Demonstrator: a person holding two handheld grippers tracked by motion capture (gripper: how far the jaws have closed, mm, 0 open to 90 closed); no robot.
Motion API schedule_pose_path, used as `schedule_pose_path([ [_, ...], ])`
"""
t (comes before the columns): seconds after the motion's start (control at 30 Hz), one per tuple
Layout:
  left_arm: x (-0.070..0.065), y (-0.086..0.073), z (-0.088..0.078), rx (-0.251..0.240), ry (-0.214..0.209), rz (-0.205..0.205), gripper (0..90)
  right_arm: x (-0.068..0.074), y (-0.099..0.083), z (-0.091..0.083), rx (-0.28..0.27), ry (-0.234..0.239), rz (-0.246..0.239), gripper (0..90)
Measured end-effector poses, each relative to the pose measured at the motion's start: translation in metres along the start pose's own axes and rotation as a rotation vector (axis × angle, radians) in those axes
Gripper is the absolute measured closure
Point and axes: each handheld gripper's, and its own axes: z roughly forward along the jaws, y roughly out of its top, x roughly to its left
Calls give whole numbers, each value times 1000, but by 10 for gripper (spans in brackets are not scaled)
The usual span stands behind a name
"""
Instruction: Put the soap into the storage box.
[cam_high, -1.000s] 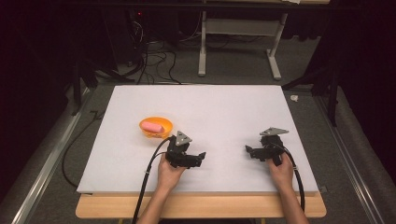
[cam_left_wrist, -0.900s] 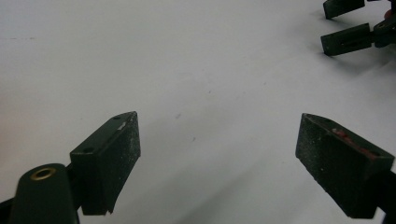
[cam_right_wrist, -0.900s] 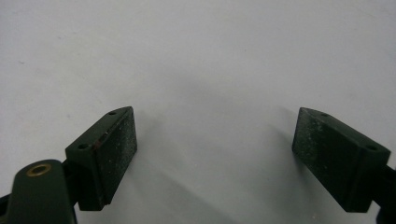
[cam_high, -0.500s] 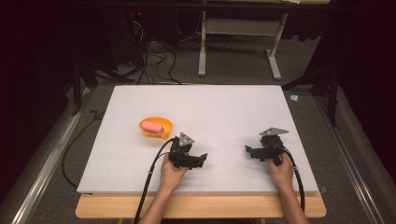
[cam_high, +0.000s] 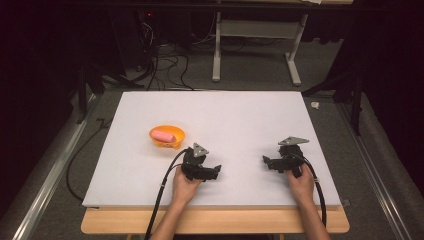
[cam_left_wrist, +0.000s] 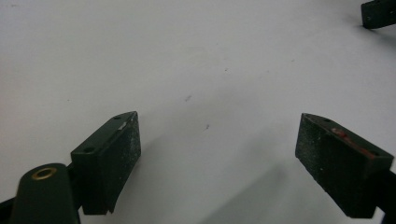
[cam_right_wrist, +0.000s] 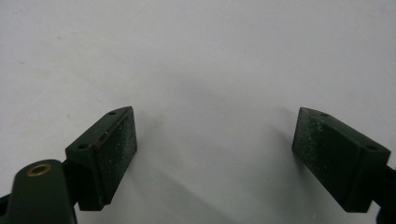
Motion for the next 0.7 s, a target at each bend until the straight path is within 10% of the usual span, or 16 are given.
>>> schedule_pose_path([
  [0.33,-8,1,5,37,94,56,150,0,0,0,1,0,-2,146],
  [0.7,-7,1,6,36,88,45,150,0,0,0,0,2,1,146],
])
